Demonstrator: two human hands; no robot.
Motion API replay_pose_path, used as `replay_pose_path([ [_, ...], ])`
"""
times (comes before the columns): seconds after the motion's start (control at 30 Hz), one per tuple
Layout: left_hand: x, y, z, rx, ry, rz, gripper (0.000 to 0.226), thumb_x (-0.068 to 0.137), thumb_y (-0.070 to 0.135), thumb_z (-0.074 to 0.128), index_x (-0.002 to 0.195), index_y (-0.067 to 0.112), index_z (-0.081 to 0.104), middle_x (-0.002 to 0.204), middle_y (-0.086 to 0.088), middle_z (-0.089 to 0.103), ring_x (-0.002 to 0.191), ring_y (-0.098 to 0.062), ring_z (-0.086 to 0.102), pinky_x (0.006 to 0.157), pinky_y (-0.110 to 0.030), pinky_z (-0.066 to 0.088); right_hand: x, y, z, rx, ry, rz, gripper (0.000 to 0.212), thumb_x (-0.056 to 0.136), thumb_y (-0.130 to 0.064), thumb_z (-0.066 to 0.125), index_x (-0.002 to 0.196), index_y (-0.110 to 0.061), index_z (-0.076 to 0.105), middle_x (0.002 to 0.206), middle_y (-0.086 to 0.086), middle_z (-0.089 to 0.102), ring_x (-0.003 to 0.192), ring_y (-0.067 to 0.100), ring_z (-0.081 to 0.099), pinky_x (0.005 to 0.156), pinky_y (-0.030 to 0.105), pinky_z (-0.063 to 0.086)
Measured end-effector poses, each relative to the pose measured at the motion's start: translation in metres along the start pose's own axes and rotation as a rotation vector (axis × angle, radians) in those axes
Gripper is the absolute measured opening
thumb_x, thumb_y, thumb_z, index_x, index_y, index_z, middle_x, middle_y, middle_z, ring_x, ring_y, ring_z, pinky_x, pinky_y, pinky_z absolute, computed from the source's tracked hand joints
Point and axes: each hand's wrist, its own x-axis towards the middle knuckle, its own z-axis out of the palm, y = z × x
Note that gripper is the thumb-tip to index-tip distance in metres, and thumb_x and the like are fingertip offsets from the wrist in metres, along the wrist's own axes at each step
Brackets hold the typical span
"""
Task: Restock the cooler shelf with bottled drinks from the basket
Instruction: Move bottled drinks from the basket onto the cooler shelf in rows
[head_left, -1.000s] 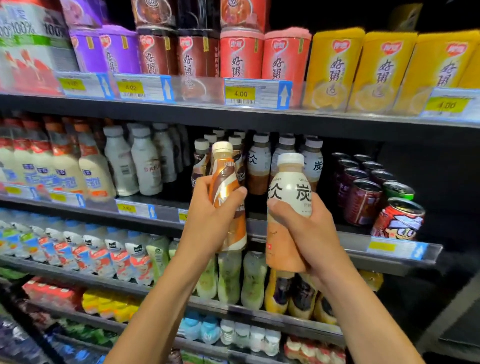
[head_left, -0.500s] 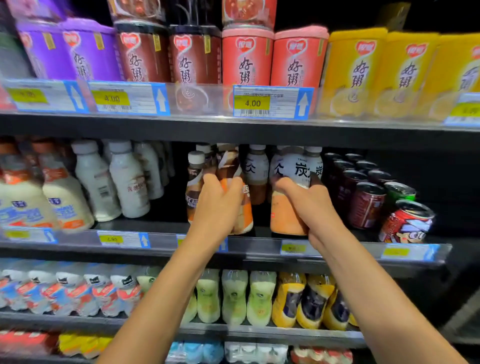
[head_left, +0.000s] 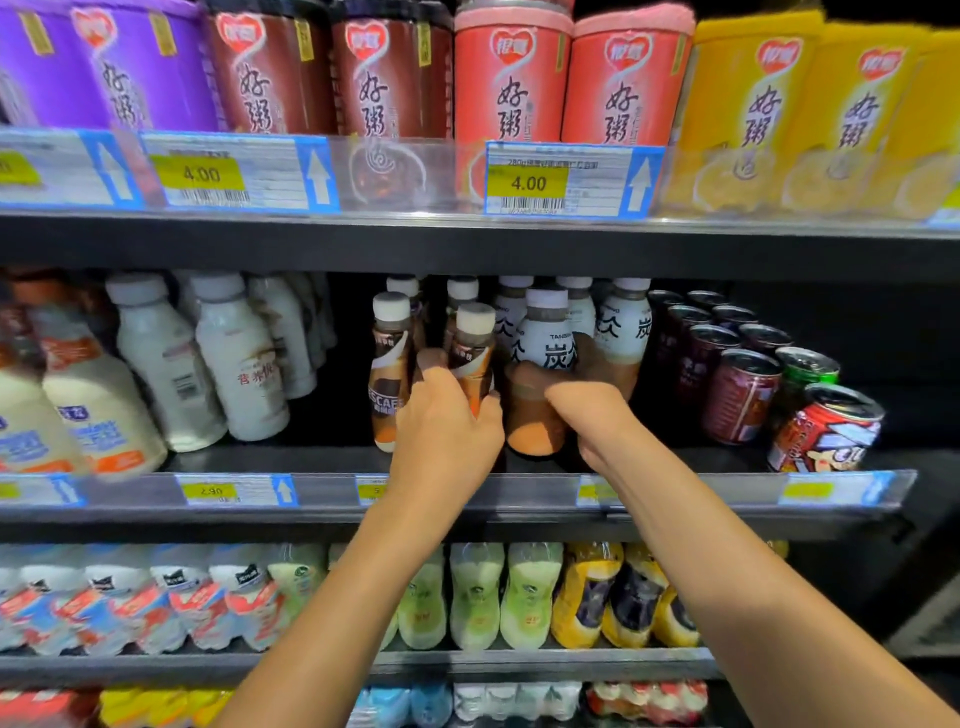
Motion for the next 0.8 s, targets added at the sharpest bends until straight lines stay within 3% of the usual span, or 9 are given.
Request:
replay_pose_path([
  [0.2,-0.002,-0.007,0.002,0.181,0.162,0.09,0.036,0.093,0.045,0.059,0.092,0.013,0.042,0.098,-0.013,0.061,0.096,-0.035,0.058,0.072,-0.036,0.035,0.015,0.002,0.008,-0.174,-0.013,-0.122,0.091,0.035,-0.05,0.076,0.12,-0.02,0.059,0.11,0.0,0.071,0.102,0.023,0.068,0.092,0.046,0.056],
  [0.33,-0.004,-0.011,0.003,0.298,0.276,0.128,0.045,0.089,0.049,0.063,0.096,0.005,0.059,0.095,-0.013,0.053,0.094,-0.034,0.054,0.066,-0.035,0.033,0.014,0.0,0.008,-0.268,-0.002,-0.133,0.064,0.061,-0.033,0.087,0.118,-0.022,0.059,0.108,-0.005,0.071,0.099,0.017,0.067,0.091,0.041,0.056],
  [0.53,-0.002,-0.016,0.004,0.256,0.3,0.161,0.036,0.089,0.038,0.069,0.095,0.005,0.056,0.094,-0.012,0.056,0.088,-0.033,0.057,0.067,-0.032,0.03,0.029,0.009,0.015,-0.34,0.076,-0.177,0.086,0.044,-0.052,0.083,0.119,-0.019,0.057,0.101,-0.006,0.073,0.09,0.016,0.07,0.083,0.039,0.06],
  [0.8,0.005,-0.028,0.006,0.253,0.322,0.205,0.031,0.088,0.028,0.072,0.083,-0.001,0.062,0.085,-0.018,0.057,0.073,-0.039,0.056,0.061,-0.036,0.031,0.028,0.012,0.015,-0.438,0.099,-0.196,0.076,0.059,-0.043,0.088,0.123,-0.02,0.054,0.12,0.006,0.064,0.108,0.025,0.062,0.094,0.041,0.053],
])
